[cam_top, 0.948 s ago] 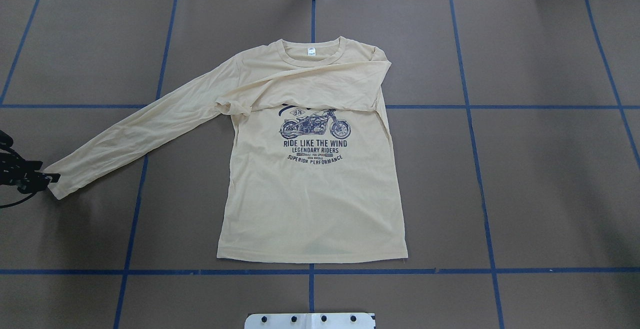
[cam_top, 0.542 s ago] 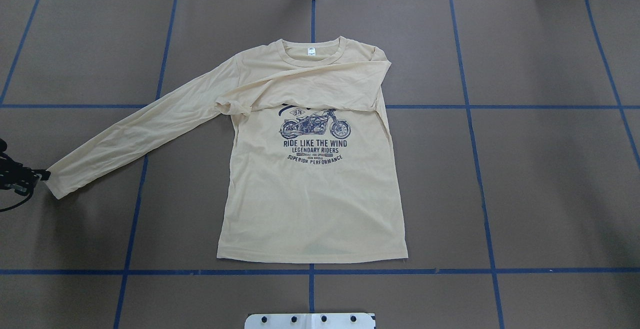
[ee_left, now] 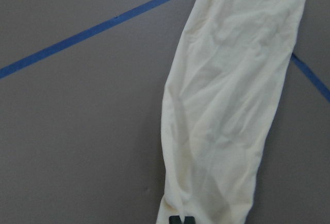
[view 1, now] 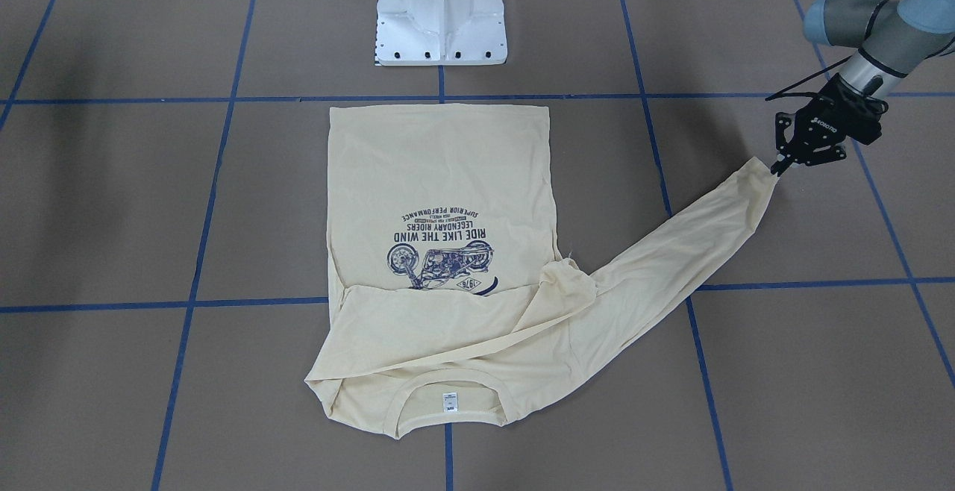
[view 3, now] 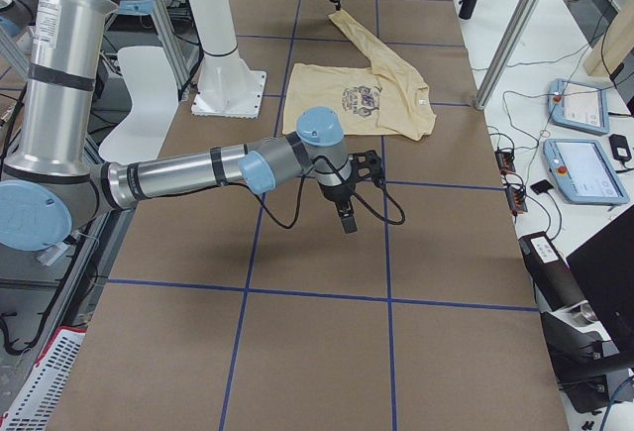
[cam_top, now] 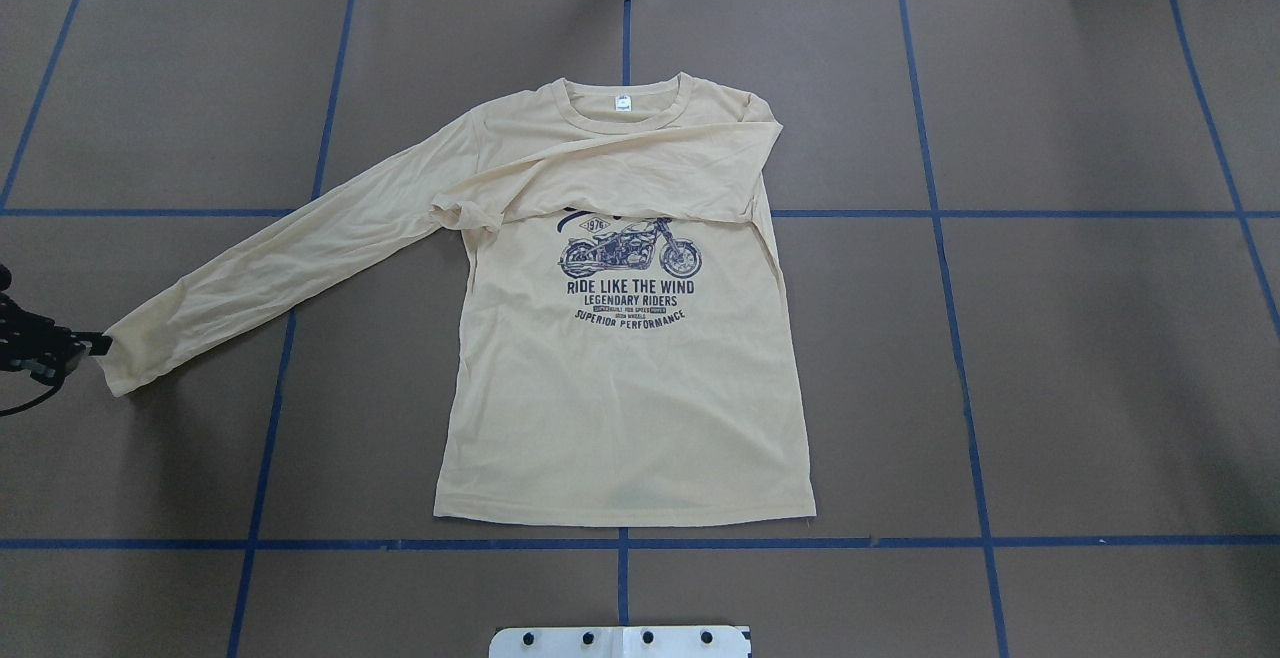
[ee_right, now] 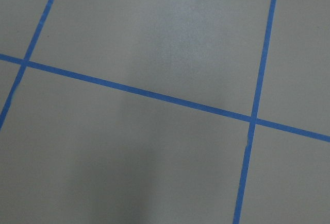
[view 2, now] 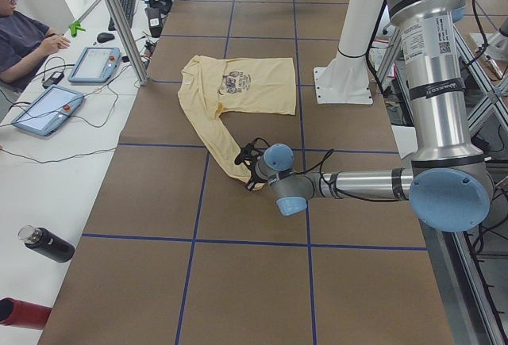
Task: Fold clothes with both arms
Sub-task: 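Fold the grasped sleeve across the shirt with the left gripper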
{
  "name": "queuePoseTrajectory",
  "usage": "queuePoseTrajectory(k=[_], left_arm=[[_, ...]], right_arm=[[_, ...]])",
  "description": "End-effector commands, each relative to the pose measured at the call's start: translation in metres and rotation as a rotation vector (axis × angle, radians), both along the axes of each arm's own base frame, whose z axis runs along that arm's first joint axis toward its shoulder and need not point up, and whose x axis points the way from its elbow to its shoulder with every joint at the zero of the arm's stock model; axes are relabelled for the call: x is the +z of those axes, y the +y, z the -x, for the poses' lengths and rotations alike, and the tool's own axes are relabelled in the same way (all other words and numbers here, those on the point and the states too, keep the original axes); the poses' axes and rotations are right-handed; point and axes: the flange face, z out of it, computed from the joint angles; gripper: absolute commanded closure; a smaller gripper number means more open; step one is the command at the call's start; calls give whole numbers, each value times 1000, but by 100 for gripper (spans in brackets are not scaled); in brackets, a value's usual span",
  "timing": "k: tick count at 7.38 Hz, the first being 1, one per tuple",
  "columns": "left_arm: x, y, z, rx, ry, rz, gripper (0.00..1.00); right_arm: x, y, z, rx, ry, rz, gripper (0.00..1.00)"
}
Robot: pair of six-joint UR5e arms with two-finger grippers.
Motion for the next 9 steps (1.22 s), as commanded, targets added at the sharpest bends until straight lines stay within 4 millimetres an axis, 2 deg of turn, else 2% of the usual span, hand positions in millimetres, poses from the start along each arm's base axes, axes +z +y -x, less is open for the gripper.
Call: queuePoseTrajectory(k=[1,2,3,4,5,6,7,8,9], left_arm=[[-83,-43,-19,-12,-24,41,100],[-145,-76,-44,-20,-49,64,100],[-215,-115,-74,-21,-68,86,100],[-287,-143,-100,-17,-94,119,100],[-352,-161,-118,-17,-117,155,100],[-412,-170,-134,-9,-130,176,100],[-468,-193,-156,-15,-157,221,100],[-512,-222,-176,-69,-175,248,100],[-566,-240,-231,-74,-183,322,100]], right_arm=[[2,0,0,2,-1,7,0],[3,0,0,3,-2,11,0],[5,0,0,4,-1,17,0],[7,-1,0,5,-1,21,0],[7,-1,0,6,-1,22,0],[10,-1,0,5,0,27,0],[13,-1,0,4,2,32,0],[13,-2,0,4,1,30,0],[13,-2,0,5,1,31,0]])
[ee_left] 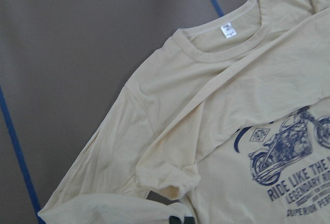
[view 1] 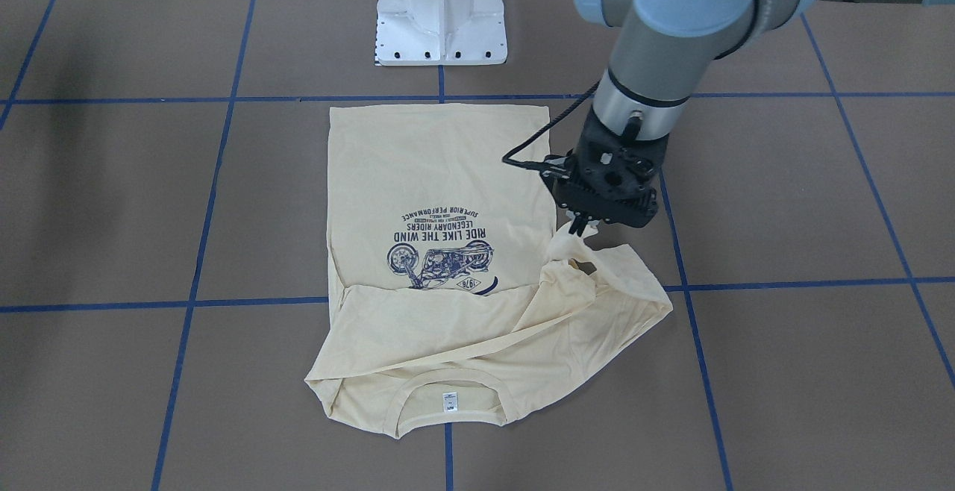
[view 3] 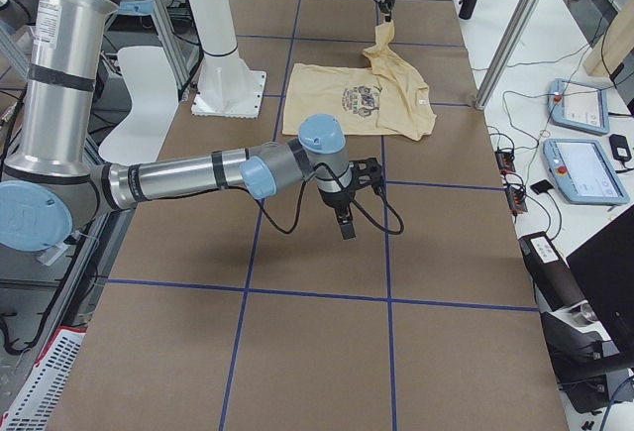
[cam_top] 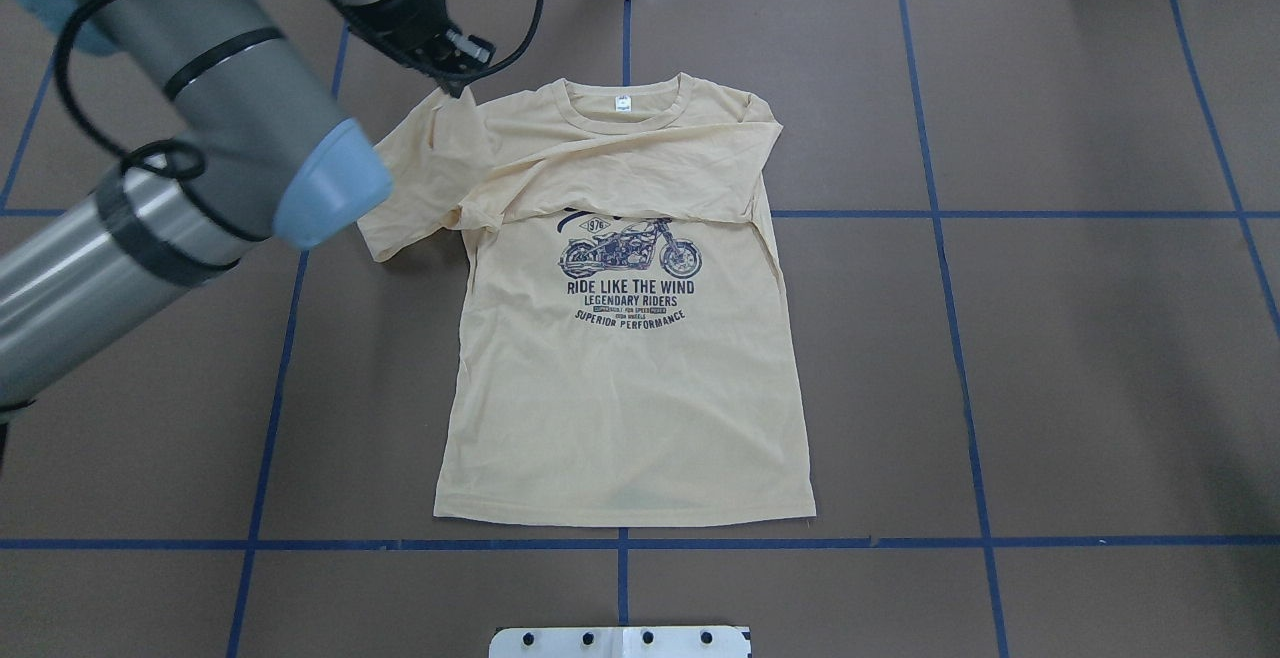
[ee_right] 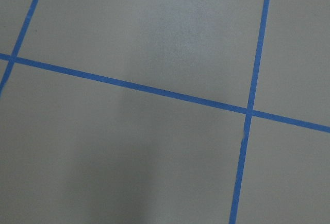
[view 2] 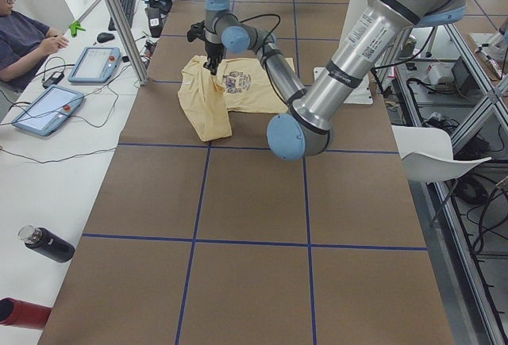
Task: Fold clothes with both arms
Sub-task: 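Fold the grasped sleeve across the shirt with the left gripper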
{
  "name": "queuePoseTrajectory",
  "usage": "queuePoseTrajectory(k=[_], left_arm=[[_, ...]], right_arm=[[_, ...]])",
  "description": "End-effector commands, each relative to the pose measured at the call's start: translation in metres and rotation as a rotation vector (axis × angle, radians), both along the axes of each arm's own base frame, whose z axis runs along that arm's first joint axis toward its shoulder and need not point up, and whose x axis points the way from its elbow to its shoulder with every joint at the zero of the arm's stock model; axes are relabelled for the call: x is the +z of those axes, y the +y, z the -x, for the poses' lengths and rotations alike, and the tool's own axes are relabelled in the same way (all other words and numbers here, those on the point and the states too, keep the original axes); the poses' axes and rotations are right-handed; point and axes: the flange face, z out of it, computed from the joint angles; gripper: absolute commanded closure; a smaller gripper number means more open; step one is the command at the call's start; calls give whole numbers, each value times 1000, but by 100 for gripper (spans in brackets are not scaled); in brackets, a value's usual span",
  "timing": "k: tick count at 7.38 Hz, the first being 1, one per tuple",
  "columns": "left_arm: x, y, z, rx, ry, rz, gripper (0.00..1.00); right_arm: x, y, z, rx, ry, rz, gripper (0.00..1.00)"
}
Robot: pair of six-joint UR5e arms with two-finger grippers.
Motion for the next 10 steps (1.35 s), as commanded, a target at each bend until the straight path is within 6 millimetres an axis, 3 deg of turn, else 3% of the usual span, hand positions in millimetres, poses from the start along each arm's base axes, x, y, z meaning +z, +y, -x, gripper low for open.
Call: queuePoseTrajectory(k=[1,2,3,5,6,7,10], left_arm=[[-110,-34,-110,-25,-48,158,100],[-113,-32,-143,-55,-45,167,100],[-96,-31,-180,-108,-58,197,100],[-105,-31,-213,-157,-22,240,100],[-109,-26,-229,-182,13,267,86],[-107,-16,-246,-186,34,251,1],[-136,-7,-238,-138,66,170,0]], right_arm=[[1,0,0,2,0,4,0],[1,-1,0,4,-1,6,0],[1,-1,0,3,-2,6,0],[0,-2,0,4,-3,6,0],[-1,-2,1,4,-3,4,0],[-1,-3,1,4,-3,3,0],[-7,-5,1,9,-9,-4,0]])
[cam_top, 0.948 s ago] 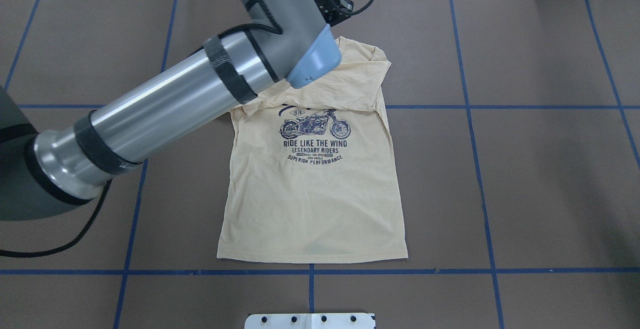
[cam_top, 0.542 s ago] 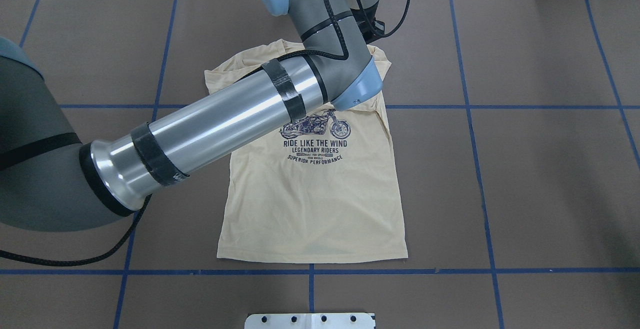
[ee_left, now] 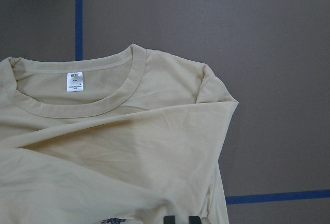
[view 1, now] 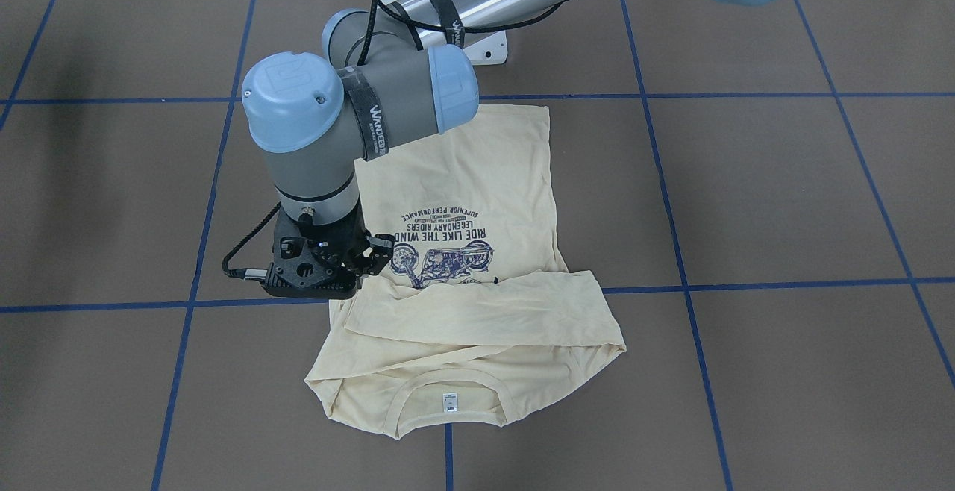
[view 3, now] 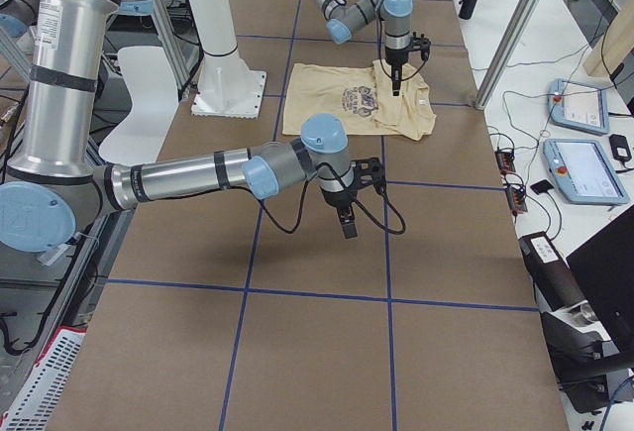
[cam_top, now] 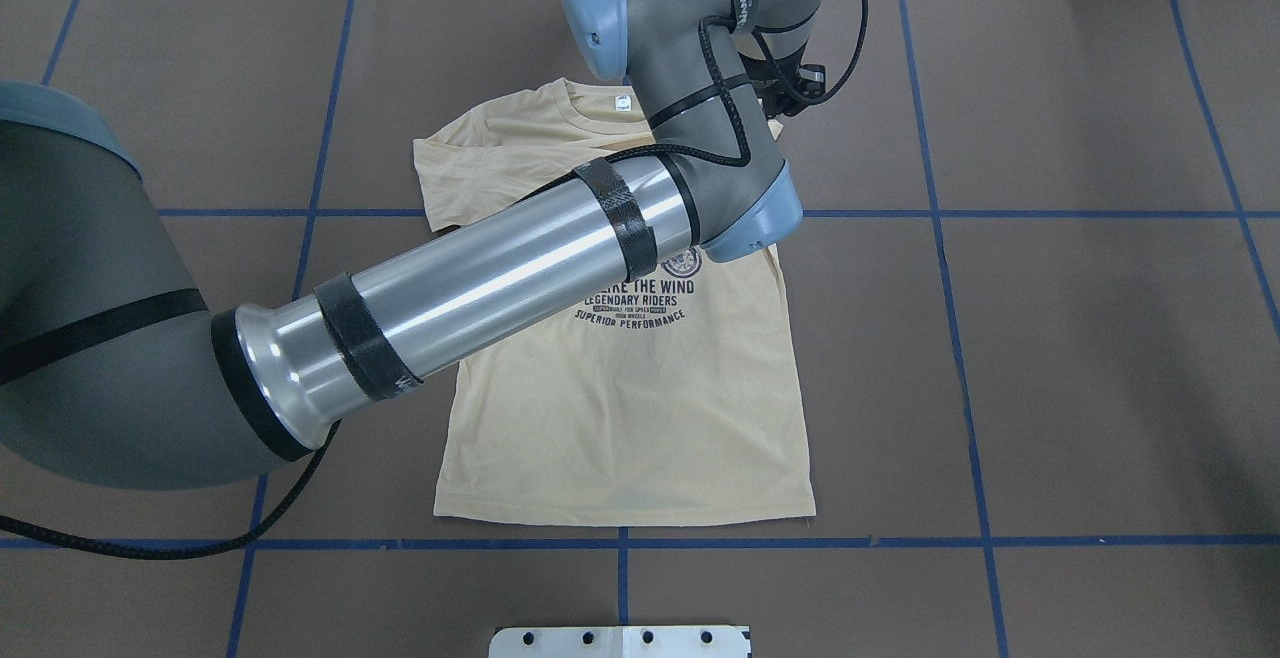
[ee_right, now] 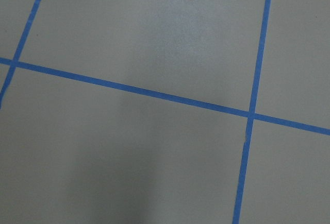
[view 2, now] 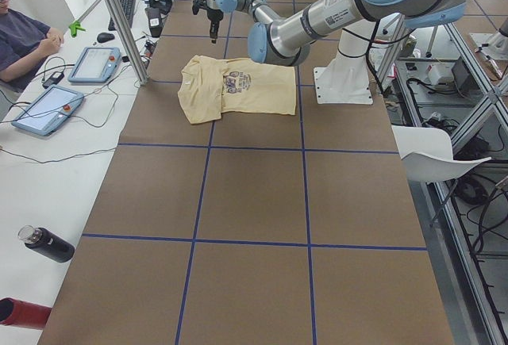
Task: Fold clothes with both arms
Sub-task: 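Fold the grasped sleeve across the shirt with the left gripper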
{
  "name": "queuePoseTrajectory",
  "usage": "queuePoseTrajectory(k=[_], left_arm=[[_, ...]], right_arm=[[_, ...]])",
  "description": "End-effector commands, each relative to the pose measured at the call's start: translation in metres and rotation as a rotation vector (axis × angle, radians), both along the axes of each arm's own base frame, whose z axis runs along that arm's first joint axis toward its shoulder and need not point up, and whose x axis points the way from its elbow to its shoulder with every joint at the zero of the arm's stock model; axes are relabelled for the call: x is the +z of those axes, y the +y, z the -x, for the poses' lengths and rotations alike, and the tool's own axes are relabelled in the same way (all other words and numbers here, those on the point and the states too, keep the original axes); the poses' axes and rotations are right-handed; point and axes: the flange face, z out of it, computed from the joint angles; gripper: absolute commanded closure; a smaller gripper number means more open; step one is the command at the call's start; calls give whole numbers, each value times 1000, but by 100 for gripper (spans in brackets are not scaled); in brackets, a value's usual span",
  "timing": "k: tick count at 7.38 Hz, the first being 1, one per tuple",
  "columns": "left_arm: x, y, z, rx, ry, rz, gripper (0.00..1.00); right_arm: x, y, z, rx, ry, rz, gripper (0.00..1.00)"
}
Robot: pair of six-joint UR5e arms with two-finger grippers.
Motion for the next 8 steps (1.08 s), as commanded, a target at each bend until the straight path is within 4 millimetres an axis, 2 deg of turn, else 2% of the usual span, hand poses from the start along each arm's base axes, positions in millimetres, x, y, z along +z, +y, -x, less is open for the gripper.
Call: queuePoseTrajectory(k=[1,2,4,6,7,8], left_arm=[[-9,10,10,53,20,-86,0],[22,17,20,62,28,-106,0],[100,51,67,81,59,-169,0],[175,102,135,93,84,-216,0],[199,129,169,91,97,-229,0],[215,157,199,92,112,-245,0]], right_arm=[[-14,-2,2,38,-29,17,0],[-37,-13,7,83,-85,35,0],[-83,-4,47,112,-164,69,0],[-106,10,102,143,-226,97,0],[-128,26,141,173,-226,113,0],[-147,46,178,191,-232,130,0]])
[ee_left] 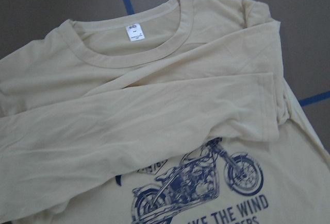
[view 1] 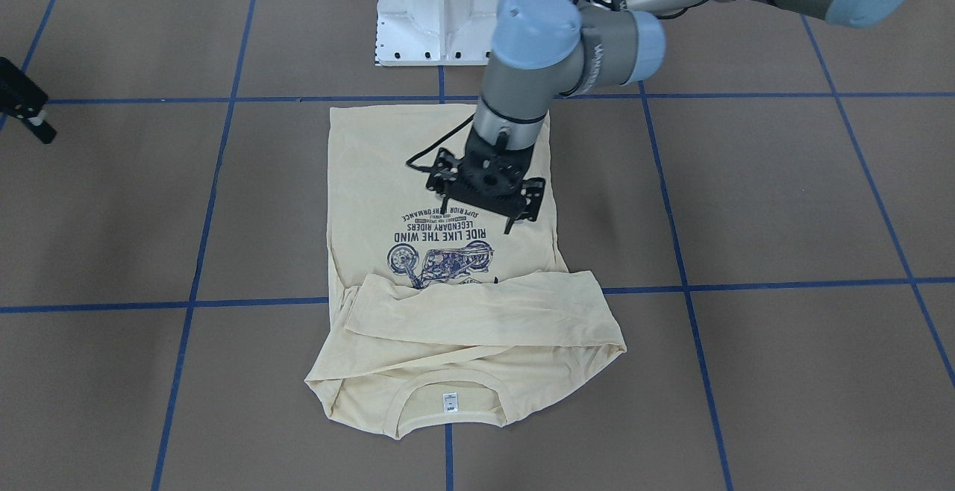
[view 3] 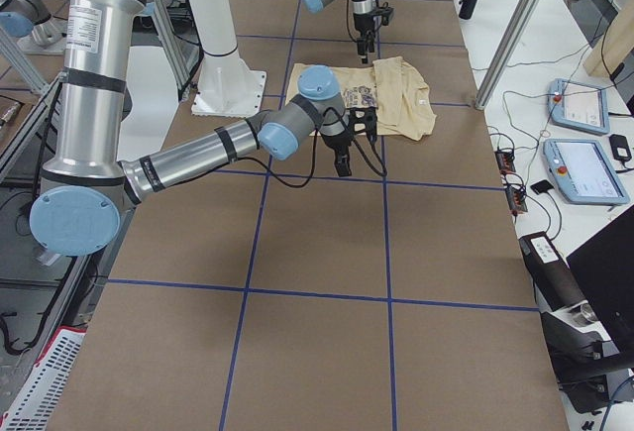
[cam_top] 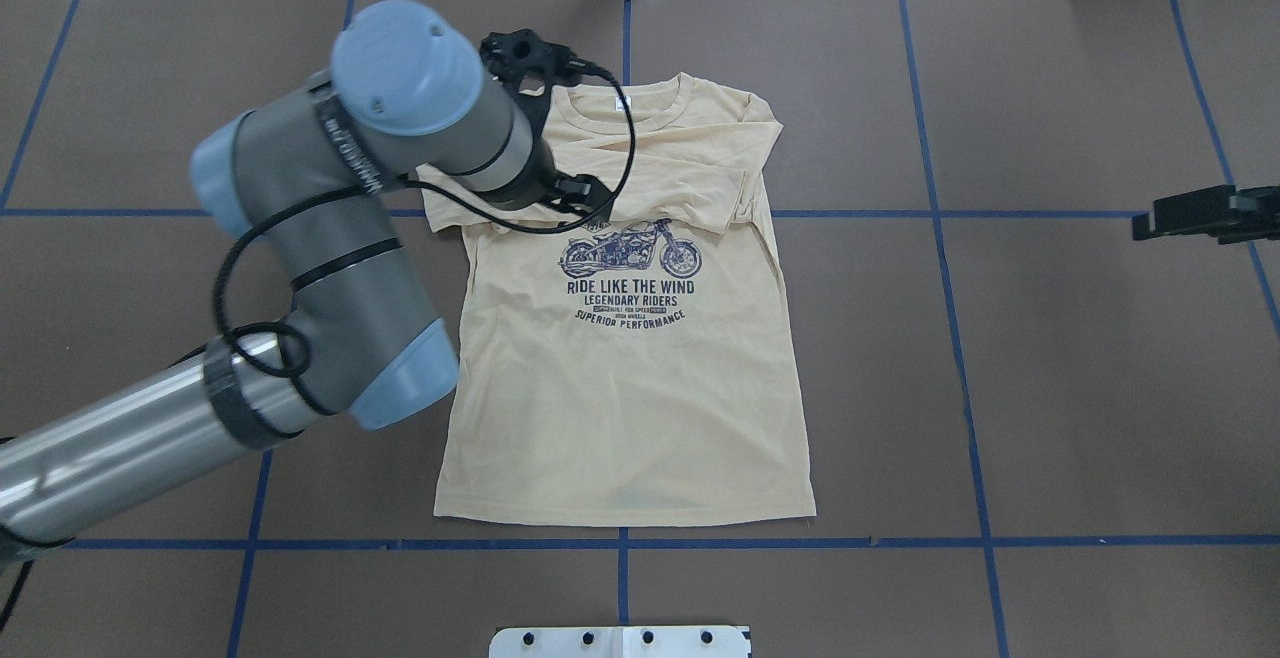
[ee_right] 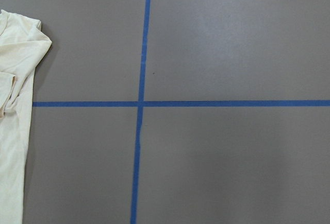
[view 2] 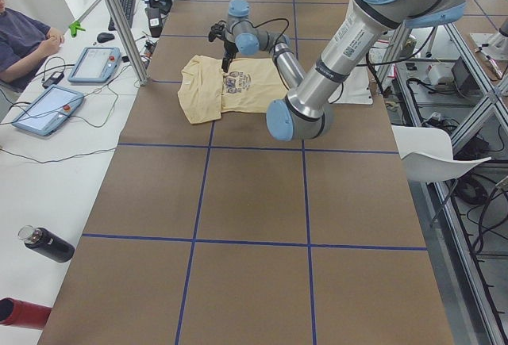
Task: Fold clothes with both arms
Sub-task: 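Release the sleeve and move both grippers to the hem nearest the robot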
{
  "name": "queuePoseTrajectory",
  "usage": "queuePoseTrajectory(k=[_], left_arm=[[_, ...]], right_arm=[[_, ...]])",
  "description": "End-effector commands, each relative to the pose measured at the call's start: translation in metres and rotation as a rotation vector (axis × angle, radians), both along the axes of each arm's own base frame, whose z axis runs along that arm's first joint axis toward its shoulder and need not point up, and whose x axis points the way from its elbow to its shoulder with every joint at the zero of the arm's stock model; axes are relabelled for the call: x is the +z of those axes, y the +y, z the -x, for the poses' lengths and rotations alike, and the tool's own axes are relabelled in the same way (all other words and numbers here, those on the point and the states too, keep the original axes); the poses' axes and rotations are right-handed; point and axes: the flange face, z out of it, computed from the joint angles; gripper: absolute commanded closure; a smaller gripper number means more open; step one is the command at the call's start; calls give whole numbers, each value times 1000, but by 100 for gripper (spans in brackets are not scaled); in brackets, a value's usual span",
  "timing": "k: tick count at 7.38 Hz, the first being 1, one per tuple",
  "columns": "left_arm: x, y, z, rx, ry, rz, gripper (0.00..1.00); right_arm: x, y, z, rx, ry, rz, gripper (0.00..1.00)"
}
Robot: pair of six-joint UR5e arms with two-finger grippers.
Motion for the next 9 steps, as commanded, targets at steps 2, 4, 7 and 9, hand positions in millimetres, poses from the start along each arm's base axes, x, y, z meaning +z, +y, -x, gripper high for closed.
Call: queuePoseTrajectory(k=[2,4,7,9], left_arm=[[62,95,71,41,17,0,0],[85,135,54,-36,-4,86,0],[118,209,7,-46,-18,209,3],[126,246,-16,-83,-13,283,23]], right_arm=[[-49,74,96,59,-37,69,0],[-45,122,151,99,6,74,0],[-39,174,205,135,56,46,0],[-50,170,238,147,61,66,1]])
